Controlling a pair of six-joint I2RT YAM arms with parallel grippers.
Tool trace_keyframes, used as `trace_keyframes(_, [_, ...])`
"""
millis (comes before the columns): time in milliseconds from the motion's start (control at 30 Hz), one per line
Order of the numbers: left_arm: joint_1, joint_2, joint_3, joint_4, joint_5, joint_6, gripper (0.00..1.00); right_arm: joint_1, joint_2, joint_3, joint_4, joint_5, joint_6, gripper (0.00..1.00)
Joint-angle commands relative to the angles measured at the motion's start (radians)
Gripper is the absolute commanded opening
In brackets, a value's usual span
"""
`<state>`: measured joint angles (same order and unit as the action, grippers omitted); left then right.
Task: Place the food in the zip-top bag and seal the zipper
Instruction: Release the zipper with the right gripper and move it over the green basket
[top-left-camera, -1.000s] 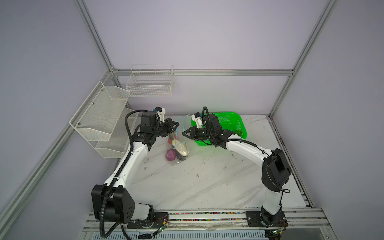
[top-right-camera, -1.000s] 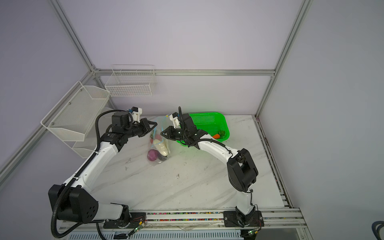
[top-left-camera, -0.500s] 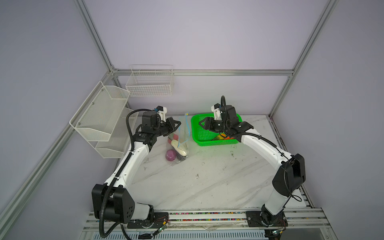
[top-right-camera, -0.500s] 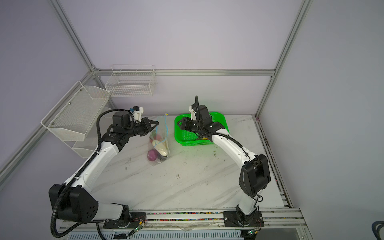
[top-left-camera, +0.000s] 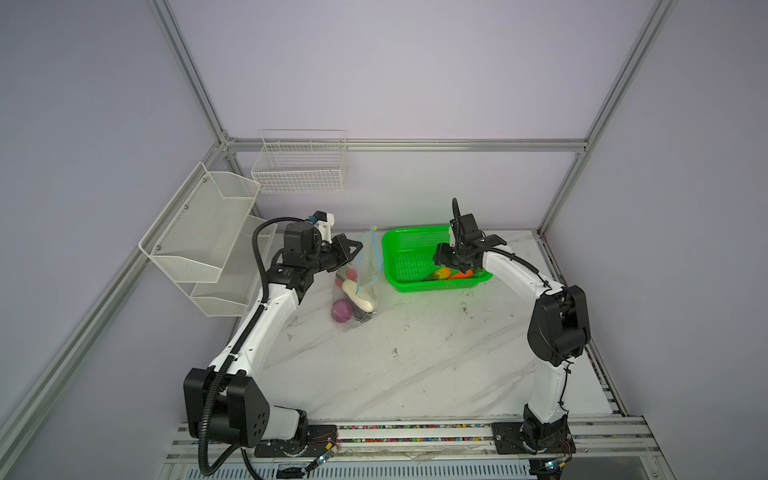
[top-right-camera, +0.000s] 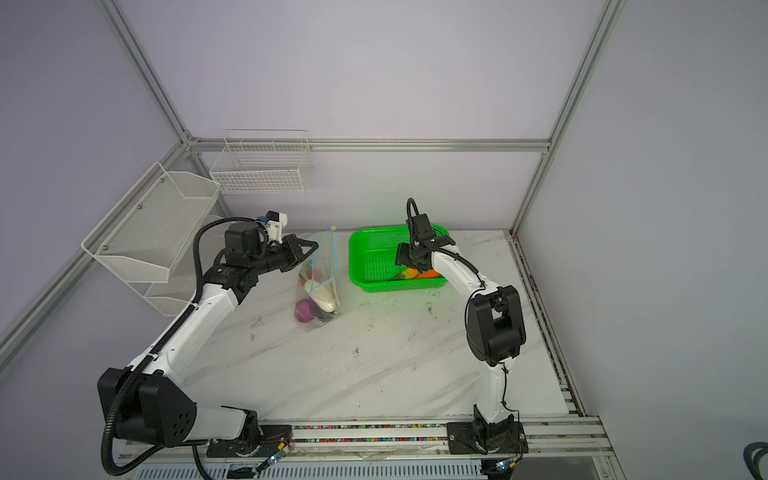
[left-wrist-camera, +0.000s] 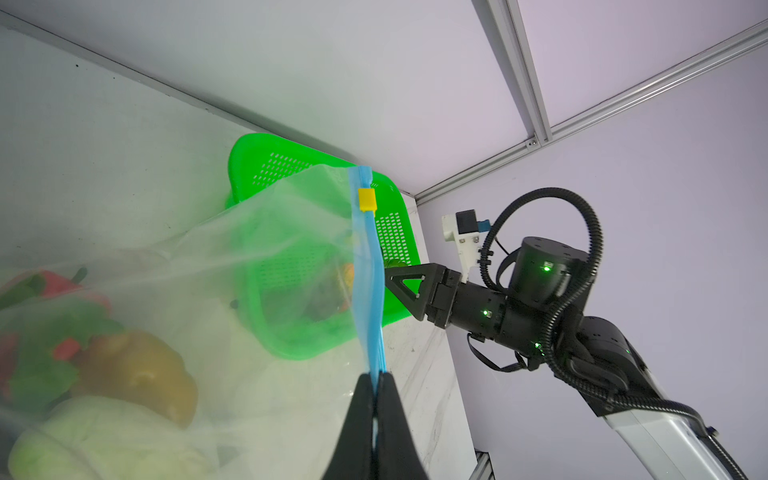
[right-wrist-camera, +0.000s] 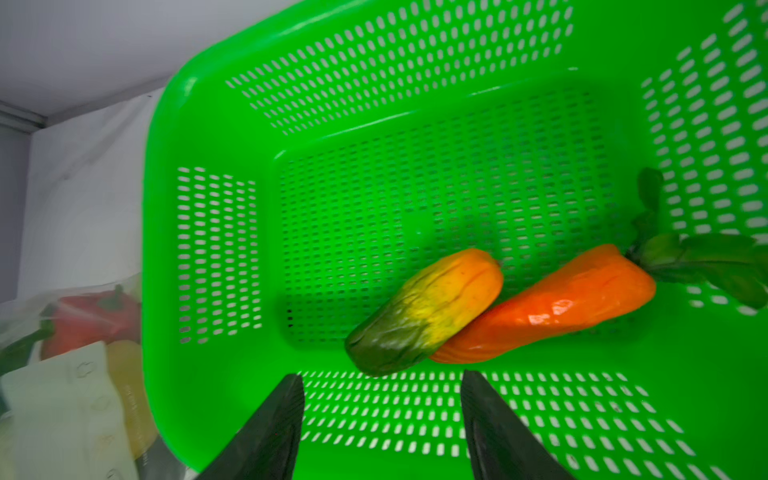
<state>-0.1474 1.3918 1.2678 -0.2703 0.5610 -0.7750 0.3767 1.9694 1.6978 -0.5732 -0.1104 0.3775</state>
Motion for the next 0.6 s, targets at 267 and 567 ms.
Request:
trace_keyframes(267, [-0.006,-0.017,-0.036,0.063,0.031,-0.008,0.00,-0.031,0.110,0.033,-0.034,-0.013,-0.059,0.70])
trace_keyframes(567, [-0.005,-0.016,-0.036,0.063,0.030,-0.007,0.00,-0.034,0.179,0.063,-0.015,-0.068,-0.061,0.70])
